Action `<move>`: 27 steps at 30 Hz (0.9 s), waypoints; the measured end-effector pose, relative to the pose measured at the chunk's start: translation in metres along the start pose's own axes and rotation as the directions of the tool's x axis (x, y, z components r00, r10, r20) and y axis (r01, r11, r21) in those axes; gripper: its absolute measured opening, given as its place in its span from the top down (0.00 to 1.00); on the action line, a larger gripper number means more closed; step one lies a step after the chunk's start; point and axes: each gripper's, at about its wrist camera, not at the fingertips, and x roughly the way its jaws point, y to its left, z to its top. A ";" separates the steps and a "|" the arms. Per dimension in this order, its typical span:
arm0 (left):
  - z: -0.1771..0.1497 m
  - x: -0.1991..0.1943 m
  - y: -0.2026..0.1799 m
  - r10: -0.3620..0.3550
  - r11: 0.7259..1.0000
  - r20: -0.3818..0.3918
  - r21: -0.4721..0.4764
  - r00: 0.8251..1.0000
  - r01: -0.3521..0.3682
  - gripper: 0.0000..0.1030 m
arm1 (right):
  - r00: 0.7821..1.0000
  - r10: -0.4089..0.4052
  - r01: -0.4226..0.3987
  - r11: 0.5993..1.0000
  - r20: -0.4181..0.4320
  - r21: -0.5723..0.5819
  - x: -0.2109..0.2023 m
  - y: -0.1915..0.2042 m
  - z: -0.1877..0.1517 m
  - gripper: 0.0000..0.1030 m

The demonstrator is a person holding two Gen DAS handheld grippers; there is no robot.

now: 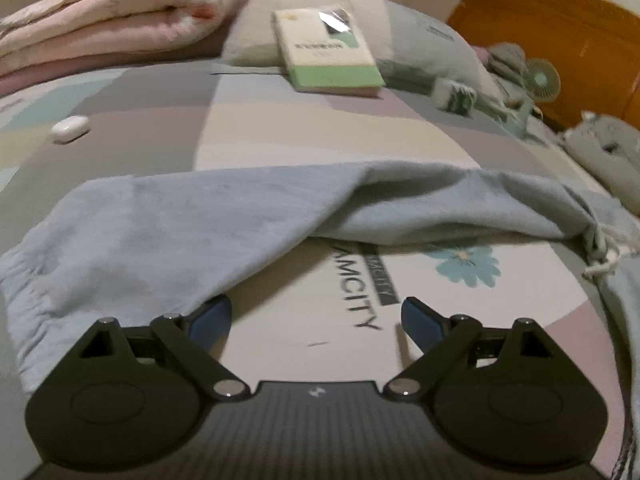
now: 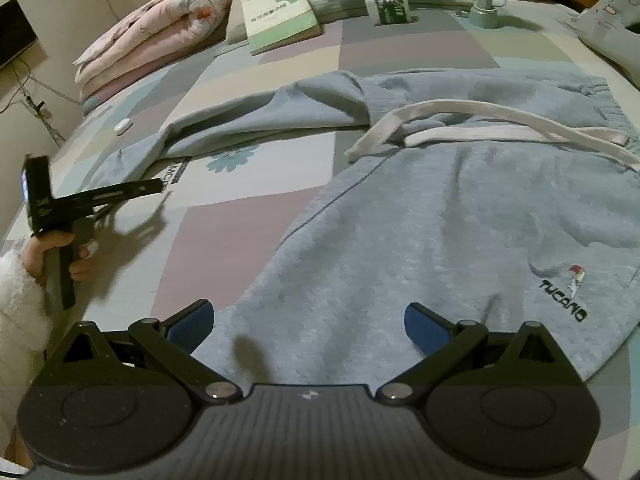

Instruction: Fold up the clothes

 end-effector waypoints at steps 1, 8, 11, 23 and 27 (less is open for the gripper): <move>-0.001 -0.003 0.005 -0.001 1.000 0.007 -0.015 1.000 0.001 0.11 | 1.000 0.000 0.000 1.000 0.000 0.006 0.000 -0.002 0.000 0.00; -0.015 -0.031 0.041 0.013 0.990 0.036 -0.139 0.999 -0.008 0.11 | 1.000 0.003 -0.003 1.000 0.005 0.010 -0.001 -0.006 -0.001 0.00; -0.024 -0.045 0.063 -0.016 0.944 0.056 -0.329 0.998 0.034 0.11 | 1.000 0.007 -0.007 1.000 0.010 0.013 -0.003 -0.007 -0.001 0.00; -0.025 -0.045 0.112 -0.066 0.797 0.061 -0.597 0.996 0.089 0.11 | 1.000 0.006 -0.006 1.000 0.008 0.023 -0.004 -0.009 -0.002 0.00; -0.019 -0.034 0.131 -0.041 0.736 0.111 -0.669 0.993 0.105 0.11 | 1.000 -0.009 0.009 1.000 0.015 0.004 -0.006 -0.008 -0.003 0.00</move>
